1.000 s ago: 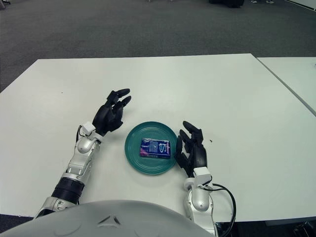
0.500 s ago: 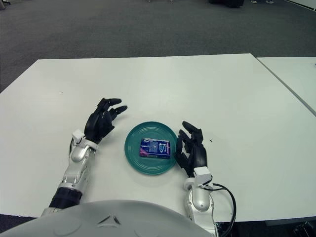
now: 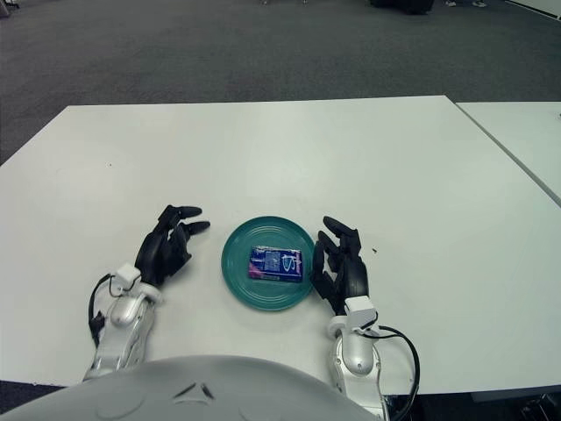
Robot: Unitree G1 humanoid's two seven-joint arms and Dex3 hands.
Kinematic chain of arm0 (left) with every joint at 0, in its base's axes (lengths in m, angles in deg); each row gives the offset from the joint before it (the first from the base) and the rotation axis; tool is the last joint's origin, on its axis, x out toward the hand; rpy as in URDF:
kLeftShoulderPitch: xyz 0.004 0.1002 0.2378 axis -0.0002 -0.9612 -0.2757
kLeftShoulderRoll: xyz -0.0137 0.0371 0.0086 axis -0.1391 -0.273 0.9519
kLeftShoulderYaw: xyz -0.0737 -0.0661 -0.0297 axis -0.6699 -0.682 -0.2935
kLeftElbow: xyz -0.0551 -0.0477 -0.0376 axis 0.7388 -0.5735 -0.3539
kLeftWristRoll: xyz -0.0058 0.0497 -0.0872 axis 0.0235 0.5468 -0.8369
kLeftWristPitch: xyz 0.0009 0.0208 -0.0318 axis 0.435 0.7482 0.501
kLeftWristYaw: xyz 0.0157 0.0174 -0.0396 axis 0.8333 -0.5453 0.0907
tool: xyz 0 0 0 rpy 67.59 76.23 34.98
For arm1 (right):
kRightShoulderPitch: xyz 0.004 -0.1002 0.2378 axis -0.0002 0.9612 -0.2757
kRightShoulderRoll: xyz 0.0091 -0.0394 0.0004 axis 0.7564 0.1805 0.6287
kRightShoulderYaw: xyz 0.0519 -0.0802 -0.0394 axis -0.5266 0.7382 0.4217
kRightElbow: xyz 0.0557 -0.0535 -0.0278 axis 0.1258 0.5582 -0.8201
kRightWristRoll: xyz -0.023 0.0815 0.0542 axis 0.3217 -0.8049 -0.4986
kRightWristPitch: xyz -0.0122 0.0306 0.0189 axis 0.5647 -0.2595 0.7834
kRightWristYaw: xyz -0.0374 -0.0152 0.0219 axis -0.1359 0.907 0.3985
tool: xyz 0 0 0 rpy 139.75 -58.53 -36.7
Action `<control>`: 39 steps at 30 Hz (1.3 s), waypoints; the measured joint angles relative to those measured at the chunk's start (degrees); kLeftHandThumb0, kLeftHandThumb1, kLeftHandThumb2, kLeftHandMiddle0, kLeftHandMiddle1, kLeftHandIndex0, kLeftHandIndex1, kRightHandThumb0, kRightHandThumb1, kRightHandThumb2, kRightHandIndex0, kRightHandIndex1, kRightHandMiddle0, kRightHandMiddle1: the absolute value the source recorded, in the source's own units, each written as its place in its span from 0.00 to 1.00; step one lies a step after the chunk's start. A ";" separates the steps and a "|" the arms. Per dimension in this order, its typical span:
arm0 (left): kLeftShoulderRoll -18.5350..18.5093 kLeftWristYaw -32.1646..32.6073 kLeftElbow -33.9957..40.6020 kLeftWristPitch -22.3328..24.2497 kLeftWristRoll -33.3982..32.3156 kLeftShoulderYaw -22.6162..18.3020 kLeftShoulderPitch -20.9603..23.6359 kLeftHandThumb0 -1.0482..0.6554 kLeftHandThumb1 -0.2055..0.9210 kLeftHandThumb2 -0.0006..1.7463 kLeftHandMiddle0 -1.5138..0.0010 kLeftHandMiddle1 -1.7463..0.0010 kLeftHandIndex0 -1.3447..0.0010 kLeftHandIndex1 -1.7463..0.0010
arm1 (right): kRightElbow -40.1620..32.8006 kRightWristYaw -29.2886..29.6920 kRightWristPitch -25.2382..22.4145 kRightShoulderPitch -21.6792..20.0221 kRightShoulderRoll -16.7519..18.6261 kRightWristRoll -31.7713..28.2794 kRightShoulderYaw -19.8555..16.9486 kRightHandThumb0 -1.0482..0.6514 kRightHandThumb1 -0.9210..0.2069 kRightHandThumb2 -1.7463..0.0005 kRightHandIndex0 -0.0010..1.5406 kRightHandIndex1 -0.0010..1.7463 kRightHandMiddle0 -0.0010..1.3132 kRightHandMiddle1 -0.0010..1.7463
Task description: Put the gum into the plate.
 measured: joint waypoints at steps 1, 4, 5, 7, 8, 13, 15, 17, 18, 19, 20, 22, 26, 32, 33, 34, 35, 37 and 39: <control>-0.32 -0.09 1.08 0.43 0.23 0.25 -0.97 0.16 1.00 0.55 0.69 0.32 0.78 0.20 | -0.02 -0.02 -0.06 0.00 0.00 -0.01 -0.02 0.20 0.00 0.57 0.26 0.16 0.00 0.54; -1.24 -0.32 3.41 0.78 0.45 0.58 -3.18 0.17 1.00 0.55 0.68 0.30 0.77 0.18 | -0.05 -0.10 -0.10 0.00 0.00 -0.07 -0.08 0.21 0.00 0.57 0.27 0.16 0.00 0.55; -1.50 -0.32 3.81 0.79 0.46 0.59 -3.67 0.17 1.00 0.54 0.68 0.30 0.78 0.18 | -0.06 -0.13 -0.11 0.02 0.00 -0.08 -0.14 0.21 0.00 0.57 0.27 0.16 0.00 0.55; -1.93 -0.32 4.17 0.73 0.43 0.43 -4.40 0.15 1.00 0.54 0.70 0.28 0.80 0.17 | -0.06 -0.26 -0.16 0.03 0.00 -0.13 -0.29 0.21 0.00 0.57 0.27 0.16 0.00 0.55; -2.27 -0.32 4.18 0.64 0.39 0.26 -4.86 0.15 1.00 0.54 0.71 0.27 0.81 0.16 | -0.06 -0.37 -0.19 0.03 0.00 -0.16 -0.39 0.21 0.00 0.57 0.27 0.17 0.00 0.56; -3.09 -0.26 4.23 0.70 0.35 -0.26 -5.12 0.14 1.00 0.53 0.73 0.24 0.84 0.14 | -0.05 -0.52 -0.22 0.00 -0.03 -0.18 -0.67 0.21 0.00 0.57 0.27 0.17 0.00 0.57; -3.06 -0.11 4.32 0.78 0.38 -0.24 -5.17 0.14 1.00 0.53 0.73 0.23 0.84 0.13 | -0.04 -0.56 -0.22 -0.01 -0.03 -0.21 -0.76 0.21 0.00 0.57 0.27 0.17 0.00 0.57; -2.99 -0.03 4.44 0.95 0.37 -0.23 -5.19 0.13 1.00 0.52 0.73 0.22 0.86 0.13 | -0.04 -0.67 -0.22 -0.03 -0.03 -0.23 -0.79 0.22 0.00 0.57 0.27 0.17 0.00 0.57; -2.94 -0.02 4.54 1.16 0.34 -0.22 -5.19 0.13 1.00 0.52 0.73 0.22 0.86 0.13 | -0.03 -0.78 -0.22 -0.04 -0.04 -0.27 -0.82 0.22 0.00 0.57 0.27 0.17 0.00 0.57; -2.88 -0.02 4.67 1.41 0.29 -0.22 -5.18 0.13 1.00 0.52 0.73 0.21 0.86 0.13 | -0.03 -0.96 -0.22 -0.04 -0.04 -0.32 -0.86 0.21 0.00 0.57 0.26 0.17 0.00 0.57; -2.84 -0.02 4.76 1.56 0.27 -0.22 -5.18 0.13 1.00 0.52 0.73 0.21 0.86 0.13 | -0.03 -1.06 -0.22 -0.05 -0.05 -0.36 -0.88 0.21 0.00 0.57 0.26 0.17 0.00 0.57; -2.75 -0.01 4.94 1.87 0.25 -0.22 -5.18 0.13 1.00 0.52 0.73 0.20 0.87 0.13 | -0.02 -1.18 -0.22 -0.07 -0.05 -0.42 -0.89 0.21 0.00 0.57 0.26 0.17 0.00 0.57; -2.70 0.05 5.24 2.28 0.28 -0.22 -5.18 0.13 1.00 0.52 0.72 0.18 0.86 0.12 | -0.03 -1.56 -0.24 -0.09 -0.09 -0.47 -0.89 0.21 0.00 0.56 0.26 0.17 0.00 0.56; -2.25 0.82 5.94 3.59 0.31 -0.20 -5.17 0.11 1.00 0.53 0.74 0.13 0.87 0.09 | -0.07 -1.66 -0.37 -0.12 -0.10 -0.46 -0.89 0.21 0.00 0.56 0.25 0.17 0.00 0.56; -2.11 1.03 6.07 3.89 0.30 -0.20 -5.16 0.11 1.00 0.53 0.74 0.12 0.87 0.09 | -0.08 -1.66 -0.41 -0.12 -0.10 -0.46 -0.89 0.21 0.00 0.57 0.25 0.17 0.00 0.56; -1.95 1.17 6.18 4.11 0.30 -0.20 -5.15 0.11 1.00 0.53 0.75 0.12 0.87 0.09 | -0.09 -1.66 -0.43 -0.12 -0.10 -0.46 -0.89 0.21 0.00 0.57 0.25 0.17 0.00 0.56; -1.79 1.35 6.27 4.34 0.30 -0.20 -5.15 0.11 1.00 0.53 0.74 0.11 0.86 0.09 | -0.09 -1.66 -0.44 -0.12 -0.10 -0.46 -0.89 0.21 0.00 0.57 0.25 0.17 0.00 0.56; -1.47 1.68 6.34 4.64 0.30 -0.20 -5.11 0.10 1.00 0.54 0.74 0.10 0.84 0.08 | -0.09 -1.66 -0.45 -0.12 -0.10 -0.46 -0.89 0.21 0.00 0.57 0.25 0.17 0.00 0.56; -1.20 1.90 6.31 4.81 0.28 -0.21 -5.01 0.10 1.00 0.54 0.73 0.10 0.83 0.08 | -0.11 -1.66 -0.49 -0.12 -0.10 -0.46 -0.89 0.21 0.00 0.57 0.25 0.17 0.00 0.56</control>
